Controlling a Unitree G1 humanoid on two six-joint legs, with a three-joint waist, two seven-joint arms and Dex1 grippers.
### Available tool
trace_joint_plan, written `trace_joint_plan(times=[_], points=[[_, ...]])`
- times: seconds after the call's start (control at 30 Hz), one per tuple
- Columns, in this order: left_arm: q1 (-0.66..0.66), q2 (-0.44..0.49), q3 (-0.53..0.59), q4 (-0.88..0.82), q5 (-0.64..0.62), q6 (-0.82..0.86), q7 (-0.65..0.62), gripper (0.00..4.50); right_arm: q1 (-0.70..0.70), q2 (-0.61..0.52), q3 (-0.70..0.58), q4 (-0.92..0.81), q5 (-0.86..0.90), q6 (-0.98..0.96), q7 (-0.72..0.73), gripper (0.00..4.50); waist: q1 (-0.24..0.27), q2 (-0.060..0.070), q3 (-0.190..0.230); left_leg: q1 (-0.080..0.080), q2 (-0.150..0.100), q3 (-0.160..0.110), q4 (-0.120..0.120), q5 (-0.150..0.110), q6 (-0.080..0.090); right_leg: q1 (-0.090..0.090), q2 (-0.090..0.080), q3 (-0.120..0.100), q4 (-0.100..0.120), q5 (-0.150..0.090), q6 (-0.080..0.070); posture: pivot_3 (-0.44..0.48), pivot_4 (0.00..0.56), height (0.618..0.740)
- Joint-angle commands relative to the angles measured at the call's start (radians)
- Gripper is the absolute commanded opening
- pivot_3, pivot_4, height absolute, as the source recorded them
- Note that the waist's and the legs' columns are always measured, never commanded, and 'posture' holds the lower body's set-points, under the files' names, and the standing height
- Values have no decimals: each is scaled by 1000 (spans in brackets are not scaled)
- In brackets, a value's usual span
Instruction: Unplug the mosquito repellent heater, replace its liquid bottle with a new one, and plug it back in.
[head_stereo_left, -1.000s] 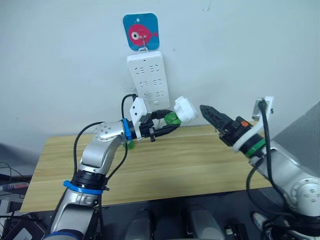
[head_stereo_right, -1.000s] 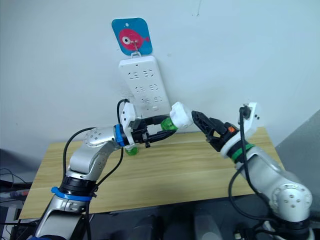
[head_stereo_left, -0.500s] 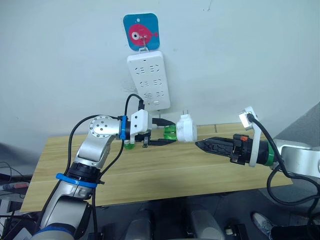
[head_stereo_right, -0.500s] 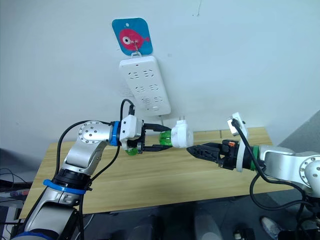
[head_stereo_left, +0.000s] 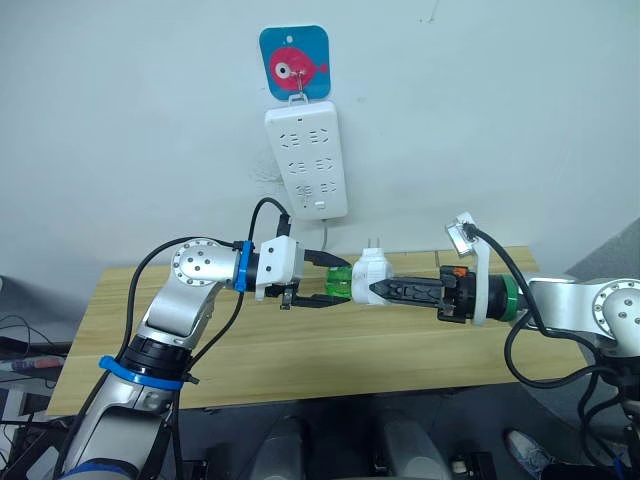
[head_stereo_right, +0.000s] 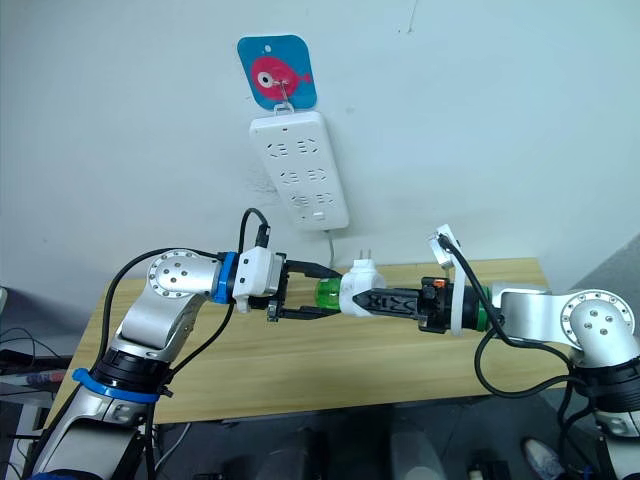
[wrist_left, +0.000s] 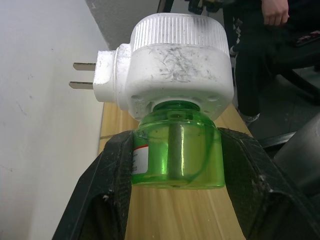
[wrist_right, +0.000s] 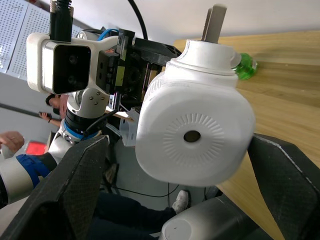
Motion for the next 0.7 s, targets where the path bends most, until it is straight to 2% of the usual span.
trace_joint_plan(times=[0.03, 0.47, 0.57, 0.63, 0.7], points=[[-3, 3, 16, -38, -29, 2, -1, 2227, -21, 19, -8, -12, 9, 9, 32, 4500, 0, 0, 0, 0, 0, 0, 0, 0, 0, 0, 0, 0, 0, 0, 0, -142, 193, 740], [5, -1, 5, -44, -43, -21, -29, 2227, -27, 72, 3, 24, 34, 25, 26, 4500, 0, 0, 0, 0, 0, 0, 0, 0, 0, 0, 0, 0, -1, 0, 0, -136, 198, 740], [3, -4, 7, -45, -43, -17, -22, 2227, -34, 76, 7, 28, 30, 36, 31, 3922, 0, 0, 0, -1, 0, 0, 0, 0, 0, 0, 0, 0, -1, 0, 0, -135, 199, 740], [1, -6, 7, -45, -40, -18, -16, 2227, -35, 79, 10, 25, 27, 41, 31, 3287, 0, 0, 1, -1, 0, 0, 0, 0, 0, 0, 0, 0, -1, 0, 0, -136, 199, 740], [-1, -7, 6, -45, -41, -14, -13, 2227, -37, 84, 11, 22, 24, 43, 30, 3006, 0, 0, 1, -1, 0, 0, 0, 0, 0, 0, 0, 0, -1, 0, 0, -137, 200, 740]])
